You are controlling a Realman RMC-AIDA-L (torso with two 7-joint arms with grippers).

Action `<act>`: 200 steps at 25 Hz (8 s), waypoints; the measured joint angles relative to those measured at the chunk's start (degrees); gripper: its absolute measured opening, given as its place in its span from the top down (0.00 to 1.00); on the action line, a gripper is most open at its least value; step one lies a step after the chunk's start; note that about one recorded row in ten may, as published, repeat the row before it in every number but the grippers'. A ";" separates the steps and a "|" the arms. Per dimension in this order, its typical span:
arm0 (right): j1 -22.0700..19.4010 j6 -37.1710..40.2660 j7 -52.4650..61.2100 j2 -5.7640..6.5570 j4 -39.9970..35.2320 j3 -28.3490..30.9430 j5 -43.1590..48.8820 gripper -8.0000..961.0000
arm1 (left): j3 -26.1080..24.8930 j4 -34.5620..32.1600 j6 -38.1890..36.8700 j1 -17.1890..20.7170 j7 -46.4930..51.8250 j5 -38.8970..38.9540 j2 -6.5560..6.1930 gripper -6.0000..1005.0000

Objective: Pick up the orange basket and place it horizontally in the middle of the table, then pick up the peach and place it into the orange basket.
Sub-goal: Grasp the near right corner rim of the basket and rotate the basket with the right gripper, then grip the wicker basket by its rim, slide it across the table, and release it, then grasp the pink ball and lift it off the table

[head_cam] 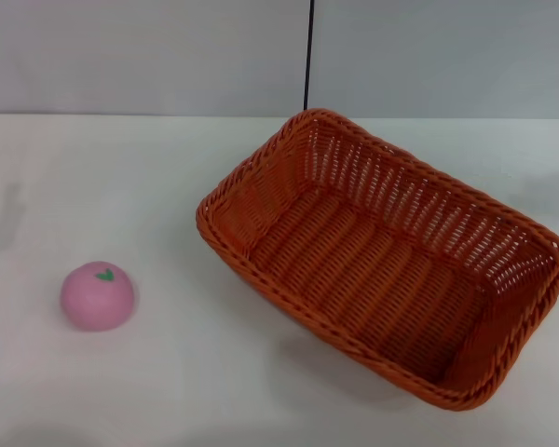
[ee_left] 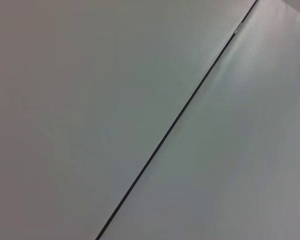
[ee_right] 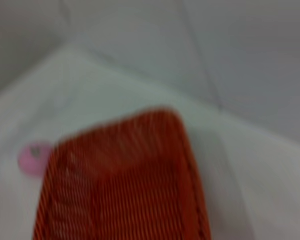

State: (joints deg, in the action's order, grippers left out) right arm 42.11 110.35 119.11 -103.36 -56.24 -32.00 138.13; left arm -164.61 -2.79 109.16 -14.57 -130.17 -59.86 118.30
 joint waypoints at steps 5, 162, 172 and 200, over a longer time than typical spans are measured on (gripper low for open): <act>1.37 -2.92 1.98 -1.73 -0.37 -8.97 2.84 0.56 | 0.00 -0.02 0.00 -0.01 0.00 0.01 0.00 0.18; -31.61 -9.84 -72.22 -15.42 41.42 6.05 -88.21 0.53 | 19.65 28.18 -22.25 5.81 6.48 -33.63 -4.99 0.21; -31.34 -8.45 -71.94 -15.52 43.49 8.68 -88.29 0.53 | 19.73 28.93 -24.00 6.33 7.16 -39.01 -4.62 0.21; -31.53 -7.85 -71.83 -15.52 44.13 9.60 -88.30 0.53 | 20.75 29.60 -26.87 1.31 7.73 -48.95 -0.90 0.22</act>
State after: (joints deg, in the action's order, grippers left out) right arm 10.58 102.51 47.28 -118.88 -12.11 -22.40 49.83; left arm -143.87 26.80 82.29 -13.27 -122.44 -108.81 117.40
